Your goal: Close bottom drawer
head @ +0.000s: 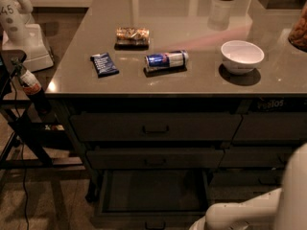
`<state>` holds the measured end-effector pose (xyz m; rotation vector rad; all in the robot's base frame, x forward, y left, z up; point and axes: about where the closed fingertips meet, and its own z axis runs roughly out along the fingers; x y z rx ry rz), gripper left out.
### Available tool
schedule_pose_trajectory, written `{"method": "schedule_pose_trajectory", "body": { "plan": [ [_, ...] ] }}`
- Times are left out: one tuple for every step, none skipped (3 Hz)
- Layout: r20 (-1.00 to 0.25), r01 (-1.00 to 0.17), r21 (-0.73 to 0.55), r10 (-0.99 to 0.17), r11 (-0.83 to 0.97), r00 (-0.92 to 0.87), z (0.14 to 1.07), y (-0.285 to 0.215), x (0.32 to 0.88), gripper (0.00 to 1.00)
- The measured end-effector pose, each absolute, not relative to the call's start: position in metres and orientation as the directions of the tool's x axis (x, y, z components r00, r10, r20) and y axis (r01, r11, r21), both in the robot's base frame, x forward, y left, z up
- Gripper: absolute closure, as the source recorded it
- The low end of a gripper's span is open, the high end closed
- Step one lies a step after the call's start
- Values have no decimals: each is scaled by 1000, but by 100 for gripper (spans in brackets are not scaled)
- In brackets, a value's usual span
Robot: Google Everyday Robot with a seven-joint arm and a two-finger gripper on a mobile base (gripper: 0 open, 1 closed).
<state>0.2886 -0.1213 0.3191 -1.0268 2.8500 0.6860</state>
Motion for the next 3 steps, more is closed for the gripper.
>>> {"method": "schedule_pose_trajectory", "body": {
  "plan": [
    [-153,-579,395,-570,713,-807,266,-122,317,100],
    [-148,-570,402,-563,717,-813,253,-120,317,100],
    [-159,-555,393,-540,734,-827,224,-117,332,100]
  ]
}}
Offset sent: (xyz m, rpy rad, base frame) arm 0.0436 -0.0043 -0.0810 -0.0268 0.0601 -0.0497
